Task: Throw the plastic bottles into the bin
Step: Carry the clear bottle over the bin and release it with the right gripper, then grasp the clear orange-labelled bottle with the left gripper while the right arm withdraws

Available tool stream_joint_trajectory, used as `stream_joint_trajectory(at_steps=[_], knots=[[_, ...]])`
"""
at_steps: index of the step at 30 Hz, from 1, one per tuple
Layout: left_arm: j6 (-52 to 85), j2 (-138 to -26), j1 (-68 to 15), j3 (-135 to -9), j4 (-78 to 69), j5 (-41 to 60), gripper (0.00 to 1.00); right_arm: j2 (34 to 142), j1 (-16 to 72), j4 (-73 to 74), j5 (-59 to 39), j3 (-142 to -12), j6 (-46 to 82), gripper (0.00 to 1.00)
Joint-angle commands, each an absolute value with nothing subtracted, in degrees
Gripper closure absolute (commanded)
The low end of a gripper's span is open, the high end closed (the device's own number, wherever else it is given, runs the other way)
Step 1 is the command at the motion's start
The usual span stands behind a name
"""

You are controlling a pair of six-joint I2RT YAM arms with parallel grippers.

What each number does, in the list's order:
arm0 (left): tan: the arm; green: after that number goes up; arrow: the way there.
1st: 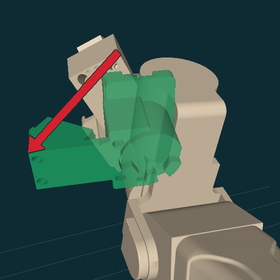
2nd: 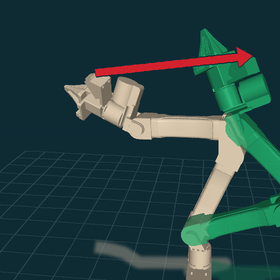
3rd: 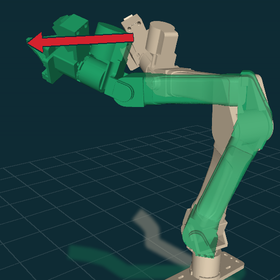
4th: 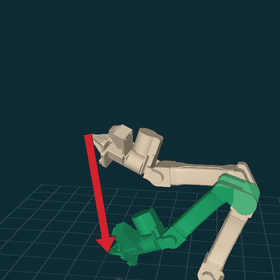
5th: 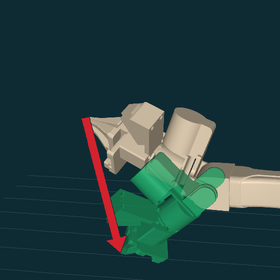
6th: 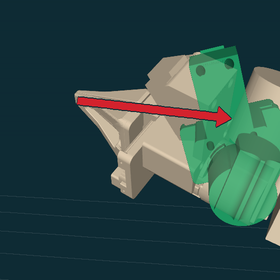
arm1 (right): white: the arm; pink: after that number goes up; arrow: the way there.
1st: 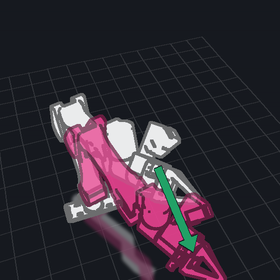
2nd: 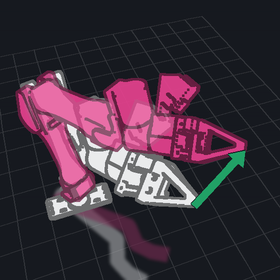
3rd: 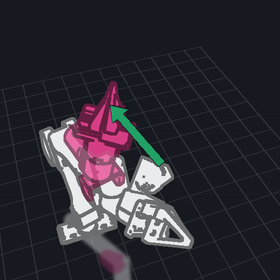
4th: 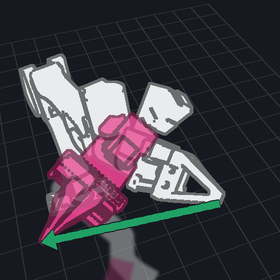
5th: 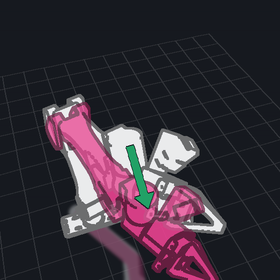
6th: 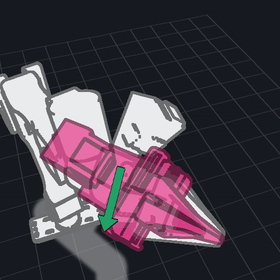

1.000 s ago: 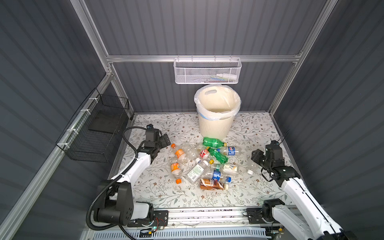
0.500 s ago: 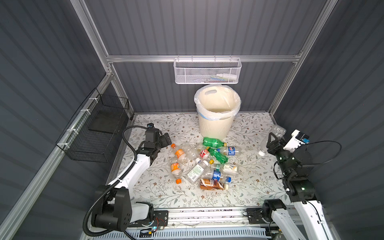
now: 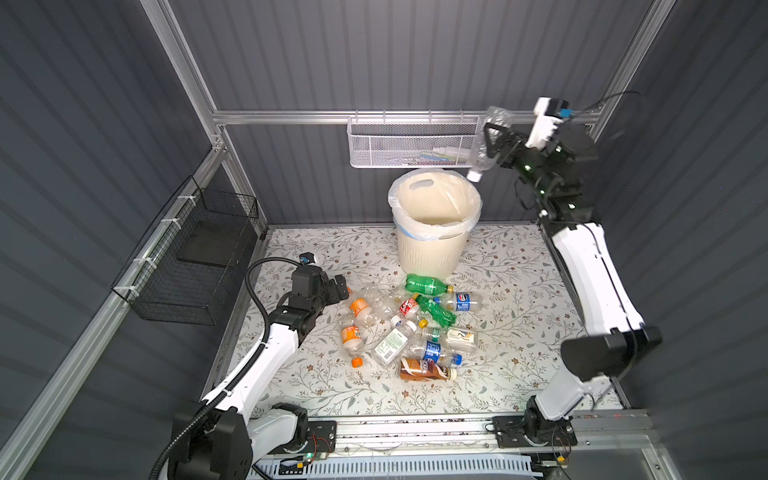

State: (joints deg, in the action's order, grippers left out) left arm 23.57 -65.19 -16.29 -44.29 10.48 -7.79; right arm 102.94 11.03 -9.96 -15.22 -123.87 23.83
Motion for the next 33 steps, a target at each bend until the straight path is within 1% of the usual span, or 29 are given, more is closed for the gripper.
stream_joint_trajectory(at_steps=[1,5,11,16,22,29,33], knots=[[24.8,-62.1,-17.0,-42.0,15.7,-7.0,0.00,101.8,10.1,-20.9,-16.1,-124.0,22.9,0.04],[25.7,-60.1,-17.5,-40.7,19.6,-6.2,0.00,94.8,7.5,-12.2,-14.1,-111.2,26.1,0.01],[27.4,-59.3,-18.3,-39.4,21.4,-4.8,0.00,87.5,3.3,-6.4,-14.3,-96.7,30.3,0.02],[29.0,-59.9,-19.5,-38.3,21.2,-4.3,0.01,83.5,0.4,-4.6,-14.9,-88.4,31.9,0.03],[30.4,-60.9,-21.4,-37.6,22.4,-4.2,0.03,78.8,-1.9,-5.1,-16.2,-80.1,32.2,0.04],[31.9,-60.5,-22.5,-35.2,23.4,-3.1,0.05,76.1,-2.1,-11.8,-15.9,-74.4,28.1,0.05],[32.5,-61.7,-23.8,-34.0,22.6,-3.6,0.05,75.1,-2.0,-15.8,-18.5,-71.7,25.5,0.06]])
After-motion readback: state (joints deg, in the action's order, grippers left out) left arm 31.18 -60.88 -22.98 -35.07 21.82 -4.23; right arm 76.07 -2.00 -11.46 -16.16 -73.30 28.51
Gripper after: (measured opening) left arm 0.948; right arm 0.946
